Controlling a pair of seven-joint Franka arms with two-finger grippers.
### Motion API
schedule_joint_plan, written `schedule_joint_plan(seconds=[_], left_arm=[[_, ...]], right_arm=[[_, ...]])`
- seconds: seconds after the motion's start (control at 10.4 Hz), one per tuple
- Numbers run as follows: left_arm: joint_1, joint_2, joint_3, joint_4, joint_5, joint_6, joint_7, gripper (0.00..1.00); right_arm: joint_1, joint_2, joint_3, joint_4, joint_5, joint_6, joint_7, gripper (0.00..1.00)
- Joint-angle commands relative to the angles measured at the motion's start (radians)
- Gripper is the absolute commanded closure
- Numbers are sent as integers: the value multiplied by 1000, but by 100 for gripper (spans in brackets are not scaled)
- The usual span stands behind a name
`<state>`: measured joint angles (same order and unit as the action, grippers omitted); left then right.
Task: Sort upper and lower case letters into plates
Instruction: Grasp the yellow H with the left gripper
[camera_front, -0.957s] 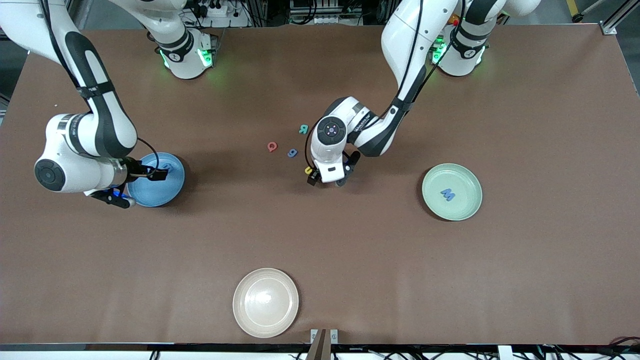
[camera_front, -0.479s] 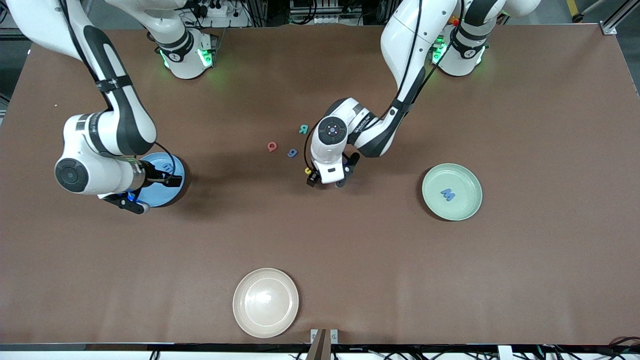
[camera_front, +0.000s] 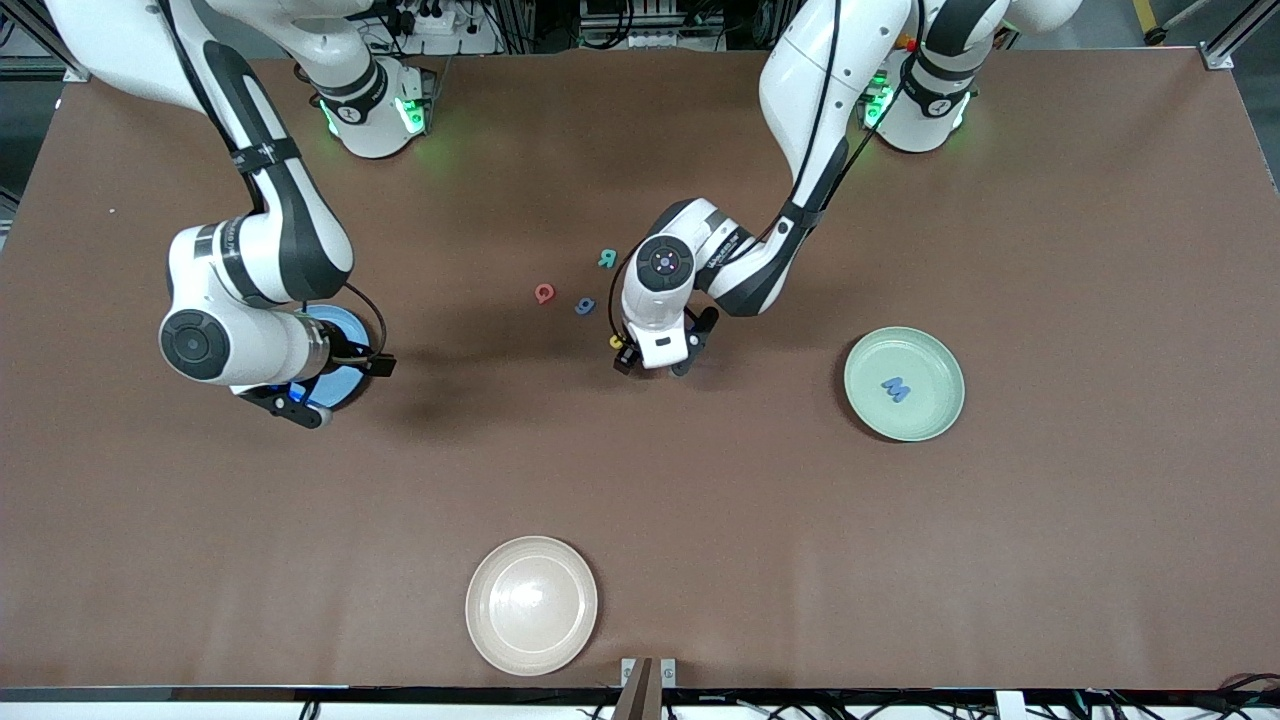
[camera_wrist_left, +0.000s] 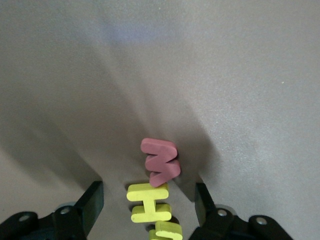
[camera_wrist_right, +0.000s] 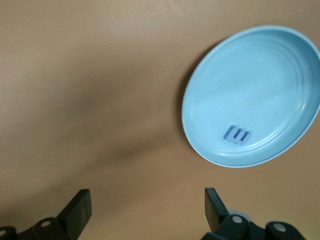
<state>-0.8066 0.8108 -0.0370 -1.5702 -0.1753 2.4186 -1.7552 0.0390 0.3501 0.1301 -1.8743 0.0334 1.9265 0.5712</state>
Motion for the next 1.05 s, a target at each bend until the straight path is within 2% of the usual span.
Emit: schedule_joint_plan(seconds=[0.0,0.1,0.19,0.38,0.67,0.96], left_arm=[[-9,13,6,22,-18,5,-12,49],[-9,13,6,22,-16,5,-3,78],[-8,10,6,22,-13,5,14,100],[-9,1,6,24,-12,5,45,100],[-3,-74,-12,24,6,-6,46,100],[64,-163,-46,22,109,-45,69,100]], right_arm=[[4,30,0,70,2,-20,-2,0],[7,30,0,78,0,-20,2,0],[6,30,0,78,2,-20,5,0],[7,24,0,78,9,-21,21,0],[15,9,11,81,16,-20,27,0],[19,7,87,81,34,3,169,0]])
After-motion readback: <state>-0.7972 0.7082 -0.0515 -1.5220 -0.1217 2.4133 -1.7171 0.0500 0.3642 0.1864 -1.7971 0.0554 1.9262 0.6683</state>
